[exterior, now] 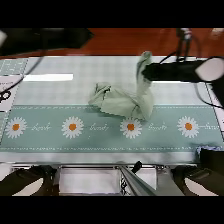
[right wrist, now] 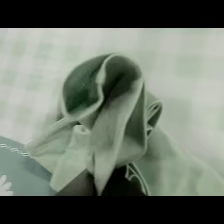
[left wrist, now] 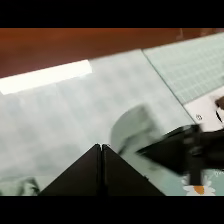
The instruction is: Fold the shirts.
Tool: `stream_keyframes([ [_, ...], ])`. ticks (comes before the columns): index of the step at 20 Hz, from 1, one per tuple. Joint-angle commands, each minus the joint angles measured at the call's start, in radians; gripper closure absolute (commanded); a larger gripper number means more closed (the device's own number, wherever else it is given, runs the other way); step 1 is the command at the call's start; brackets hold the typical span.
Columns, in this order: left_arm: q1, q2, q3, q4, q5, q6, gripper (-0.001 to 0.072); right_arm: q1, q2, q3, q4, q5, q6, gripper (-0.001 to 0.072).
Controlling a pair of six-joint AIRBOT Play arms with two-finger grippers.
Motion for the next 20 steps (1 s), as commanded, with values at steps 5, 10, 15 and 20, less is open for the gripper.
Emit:
stream_keyframes([
  [5,0.074,0.322,-0.002,0.055,-0.219,-0.062,0.0683,0.277,-0.338,-0.001,0.246,-0.381,0.055,0.0696],
  [10,0.065,0.375,-0.003,0.054,-0.292,-0.109,0.0683,0.320,-0.417,-0.001,0.453,-0.444,0.053,0.0125],
  [15,0.066,0.373,-0.040,0.133,-0.302,-0.105,0.0683,0.210,-0.298,-0.001,0.404,-0.250,-0.072,0.0126],
  [20,0.066,0.373,-0.107,0.265,-0.302,-0.108,0.0681,-0.046,-0.090,-0.002,-0.319,0.311,0.000,0.0132],
])
